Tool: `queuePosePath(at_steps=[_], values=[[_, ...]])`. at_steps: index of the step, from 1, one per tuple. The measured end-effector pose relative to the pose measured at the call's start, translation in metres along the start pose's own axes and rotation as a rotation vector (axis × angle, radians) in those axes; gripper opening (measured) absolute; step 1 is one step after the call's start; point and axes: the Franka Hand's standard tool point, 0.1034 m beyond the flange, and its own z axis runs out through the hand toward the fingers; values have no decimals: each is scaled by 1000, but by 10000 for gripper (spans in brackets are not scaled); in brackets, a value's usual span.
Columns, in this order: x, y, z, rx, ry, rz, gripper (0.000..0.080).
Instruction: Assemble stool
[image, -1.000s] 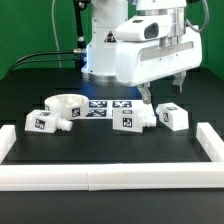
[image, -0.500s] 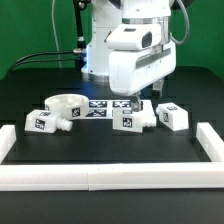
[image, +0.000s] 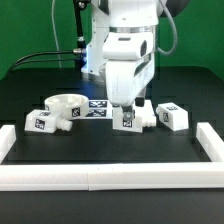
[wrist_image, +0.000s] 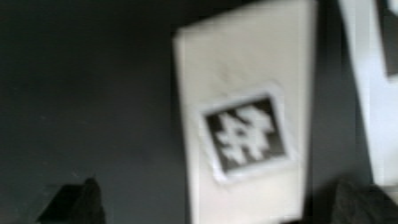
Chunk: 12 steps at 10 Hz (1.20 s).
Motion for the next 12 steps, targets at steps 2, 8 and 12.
queuePosePath(at_steps=[2, 8, 12], values=[[-7, -6, 13, 17, -2, 0, 649], [-10, -8, 17, 29, -5, 5, 320], [-10, -9, 9, 37, -26, -202, 320]])
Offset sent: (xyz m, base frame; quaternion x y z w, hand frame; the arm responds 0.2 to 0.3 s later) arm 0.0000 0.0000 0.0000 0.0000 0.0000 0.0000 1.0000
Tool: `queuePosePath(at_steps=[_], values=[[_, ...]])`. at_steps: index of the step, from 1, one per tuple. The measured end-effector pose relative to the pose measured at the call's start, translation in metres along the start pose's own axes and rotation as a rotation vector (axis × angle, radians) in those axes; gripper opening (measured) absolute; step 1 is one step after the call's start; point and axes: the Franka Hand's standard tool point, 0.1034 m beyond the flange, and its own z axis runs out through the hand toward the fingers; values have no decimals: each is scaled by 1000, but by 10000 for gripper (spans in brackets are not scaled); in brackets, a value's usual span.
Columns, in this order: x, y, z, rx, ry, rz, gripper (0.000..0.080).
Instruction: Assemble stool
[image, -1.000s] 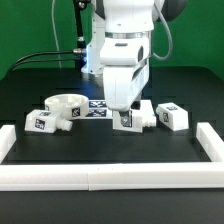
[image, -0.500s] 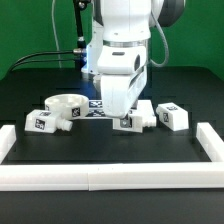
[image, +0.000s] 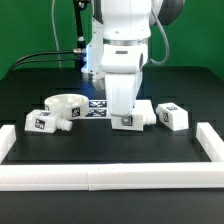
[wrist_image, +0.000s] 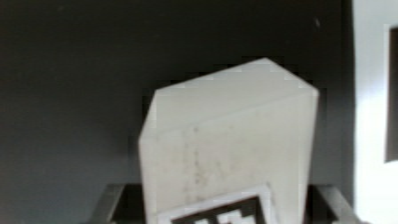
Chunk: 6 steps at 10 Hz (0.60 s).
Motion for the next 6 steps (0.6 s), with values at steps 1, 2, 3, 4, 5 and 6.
queuePosePath(at_steps=[1, 2, 3, 4, 5, 6], values=[[-1, -1, -3, -4, -6, -92, 320], [-14, 1, -2, -4, -4, -137, 320], [-16, 1, -2, -3, -8, -155, 320], [-15, 1, -1, -2, -14, -242, 320], [-19, 1, -1, -1, -19, -339, 320], [-27, 0, -1, 13, -27, -550, 320]])
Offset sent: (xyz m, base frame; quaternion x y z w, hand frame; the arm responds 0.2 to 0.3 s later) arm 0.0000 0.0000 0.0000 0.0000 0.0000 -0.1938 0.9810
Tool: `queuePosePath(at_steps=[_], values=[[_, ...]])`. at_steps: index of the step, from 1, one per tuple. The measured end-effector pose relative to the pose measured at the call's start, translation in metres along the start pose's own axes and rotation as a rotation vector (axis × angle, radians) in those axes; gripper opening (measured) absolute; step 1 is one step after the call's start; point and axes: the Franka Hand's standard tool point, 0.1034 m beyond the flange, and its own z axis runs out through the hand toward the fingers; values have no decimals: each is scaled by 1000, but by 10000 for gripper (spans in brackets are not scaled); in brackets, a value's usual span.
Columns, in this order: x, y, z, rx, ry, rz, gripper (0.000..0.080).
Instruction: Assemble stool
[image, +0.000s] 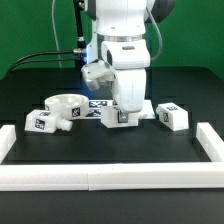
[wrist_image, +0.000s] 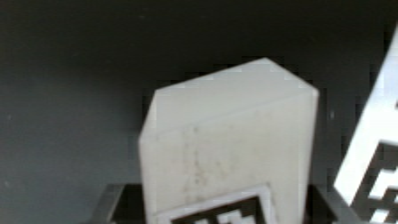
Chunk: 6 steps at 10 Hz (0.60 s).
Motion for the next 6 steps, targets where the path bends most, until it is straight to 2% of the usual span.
queuePosePath(at_steps=[2, 6], values=[[-1, -9, 3, 23, -11, -249, 320], [-5, -15, 6, 35, -18, -446, 321]])
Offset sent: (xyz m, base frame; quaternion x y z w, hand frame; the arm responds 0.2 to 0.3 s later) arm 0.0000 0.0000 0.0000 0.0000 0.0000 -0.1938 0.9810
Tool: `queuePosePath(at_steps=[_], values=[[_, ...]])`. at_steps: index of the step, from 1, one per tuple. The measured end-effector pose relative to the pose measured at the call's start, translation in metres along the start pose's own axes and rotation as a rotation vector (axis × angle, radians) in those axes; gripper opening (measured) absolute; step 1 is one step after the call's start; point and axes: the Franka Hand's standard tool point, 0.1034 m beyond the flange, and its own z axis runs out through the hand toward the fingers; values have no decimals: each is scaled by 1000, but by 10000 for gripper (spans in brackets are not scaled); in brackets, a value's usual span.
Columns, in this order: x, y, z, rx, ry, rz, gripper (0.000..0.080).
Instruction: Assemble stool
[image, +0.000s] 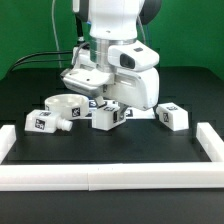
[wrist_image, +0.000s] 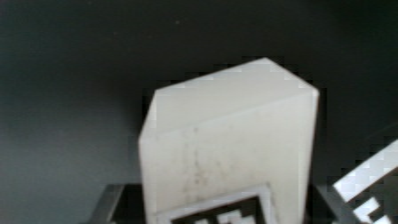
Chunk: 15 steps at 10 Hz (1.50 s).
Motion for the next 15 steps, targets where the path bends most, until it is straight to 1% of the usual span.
queuePosePath(at_steps=[1, 2, 5, 6, 7, 8, 9, 12, 13, 14, 15], values=[[0, -1, 1, 4, -3, -80, 321], [1, -5, 4, 8, 3, -222, 321], [0, -5, 3, 7, 0, -224, 331], [-1, -5, -5, 3, -15, -184, 512], [-1, -7, -15, -1, -29, -147, 605], [-5, -10, -24, -4, -46, -126, 605], [-13, -13, -33, -3, -62, -119, 642], [-11, -16, -27, 1, -50, -82, 649], [-12, -21, -24, -2, -42, 41, 649], [-17, -30, -23, -1, -41, 174, 649], [-22, -40, -26, 15, -42, 279, 649]])
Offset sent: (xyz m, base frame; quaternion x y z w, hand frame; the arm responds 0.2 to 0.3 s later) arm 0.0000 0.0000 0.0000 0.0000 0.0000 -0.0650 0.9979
